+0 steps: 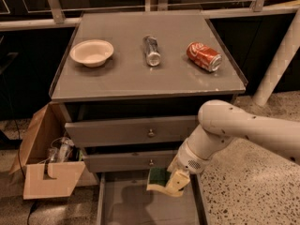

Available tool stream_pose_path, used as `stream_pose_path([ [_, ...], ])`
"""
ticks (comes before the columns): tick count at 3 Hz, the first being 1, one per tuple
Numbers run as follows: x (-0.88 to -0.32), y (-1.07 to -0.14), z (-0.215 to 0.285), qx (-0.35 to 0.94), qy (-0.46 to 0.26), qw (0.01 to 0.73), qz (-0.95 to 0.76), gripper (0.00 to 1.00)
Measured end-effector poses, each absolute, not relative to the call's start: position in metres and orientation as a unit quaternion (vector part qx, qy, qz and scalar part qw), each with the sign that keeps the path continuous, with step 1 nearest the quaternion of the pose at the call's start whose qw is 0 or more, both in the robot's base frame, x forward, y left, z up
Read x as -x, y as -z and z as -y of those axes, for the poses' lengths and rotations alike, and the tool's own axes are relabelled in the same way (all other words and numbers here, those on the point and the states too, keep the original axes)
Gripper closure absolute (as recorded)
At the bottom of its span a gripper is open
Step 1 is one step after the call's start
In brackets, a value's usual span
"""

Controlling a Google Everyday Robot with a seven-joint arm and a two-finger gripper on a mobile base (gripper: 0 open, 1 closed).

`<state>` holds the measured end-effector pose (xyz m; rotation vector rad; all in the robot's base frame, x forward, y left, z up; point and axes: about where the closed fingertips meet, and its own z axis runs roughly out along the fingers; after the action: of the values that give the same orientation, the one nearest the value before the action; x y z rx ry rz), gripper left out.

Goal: Place sponge into bottom drawer

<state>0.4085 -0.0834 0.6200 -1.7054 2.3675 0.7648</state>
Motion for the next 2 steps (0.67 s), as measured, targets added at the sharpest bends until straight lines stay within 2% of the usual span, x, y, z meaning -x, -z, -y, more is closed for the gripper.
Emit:
stream_pose_path([
  [1,-0.4042,-0.559,0.0895,0.524,-0.278,0.045,-0.804,1.0],
  [2,-0.4039,-0.5581,0.0893,0.523,-0.279,0.044,-0.804,1.0],
])
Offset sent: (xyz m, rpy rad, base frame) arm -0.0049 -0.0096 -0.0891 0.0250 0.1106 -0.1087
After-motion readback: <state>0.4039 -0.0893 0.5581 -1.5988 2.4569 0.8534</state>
